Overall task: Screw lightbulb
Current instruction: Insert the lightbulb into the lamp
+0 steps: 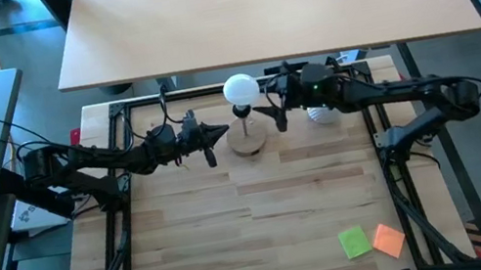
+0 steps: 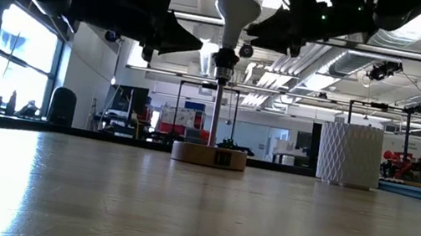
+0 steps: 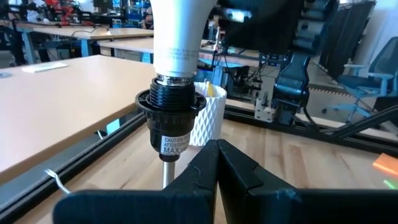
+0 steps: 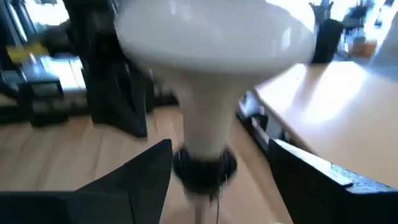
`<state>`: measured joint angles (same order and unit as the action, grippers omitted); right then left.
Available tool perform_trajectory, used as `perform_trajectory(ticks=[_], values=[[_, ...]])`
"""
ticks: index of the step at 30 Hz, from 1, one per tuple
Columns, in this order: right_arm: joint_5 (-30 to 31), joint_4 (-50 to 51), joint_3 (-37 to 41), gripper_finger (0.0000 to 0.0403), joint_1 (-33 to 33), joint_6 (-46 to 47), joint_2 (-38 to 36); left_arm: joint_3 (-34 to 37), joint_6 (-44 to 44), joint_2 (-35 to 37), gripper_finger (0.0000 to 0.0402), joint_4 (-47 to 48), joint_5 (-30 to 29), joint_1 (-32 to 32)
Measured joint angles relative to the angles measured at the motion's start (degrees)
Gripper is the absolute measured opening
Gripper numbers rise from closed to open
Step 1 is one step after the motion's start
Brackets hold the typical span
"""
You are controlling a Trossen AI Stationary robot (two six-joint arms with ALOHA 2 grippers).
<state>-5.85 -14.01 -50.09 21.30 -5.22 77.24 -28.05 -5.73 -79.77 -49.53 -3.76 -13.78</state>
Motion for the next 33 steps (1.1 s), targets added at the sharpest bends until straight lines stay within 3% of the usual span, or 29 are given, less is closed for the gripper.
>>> perform_trajectory(ticks=[4, 8, 12, 15, 18, 23, 27, 33], values=[[6.09, 3.16, 0.0, 0.0251, -2.33, 0.71, -1.56, -0.08, -1.52, 2.6, 0.0, 0.05, 0.22, -1.12], [12.57, 3.69, 0.0, 0.0211, -6.38, 0.04, -3.78, -0.17, -1.25, 7.46, 0.0, 0.3, 0.79, -4.73], [15.75, 3.72, 0.0, 0.0141, -10.11, -1.55, -5.89, -2.63, -3.45, 9.62, 0.0, 1.89, 7.49, -10.73], [15.27, 1.19, 0.0, 0.0074, -11.39, -2.66, -6.15, -9.36, -3.29, 8.31, 0.0, 9.6, 14.52, -14.66], [14.34, -1.49, 0.0, 0.0015, -11.71, -5.05, -6.15, -16.8, 0.78, 5.21, 0.0, 17.84, 16.61, -16.45], [12.67, -2.98, 0.0, 0.0015, -10.01, -5.17, -6.96, -23.44, 3.43, -0.21, 0.0, 20.87, 17.05, -18.32], [8.74, -2.27, 0.0, 0.0003, -6.97, -3.67, -6.73, -23.94, 2.64, -2.33, 0.0, 19.34, 18.6, -19.75], [8.18, -3.4, 0.0, 0.0001, -2.33, -2.96, -6.67, -24.02, -0.17, -2.78, 0.0, 19.46, 22.36, -18.61]])
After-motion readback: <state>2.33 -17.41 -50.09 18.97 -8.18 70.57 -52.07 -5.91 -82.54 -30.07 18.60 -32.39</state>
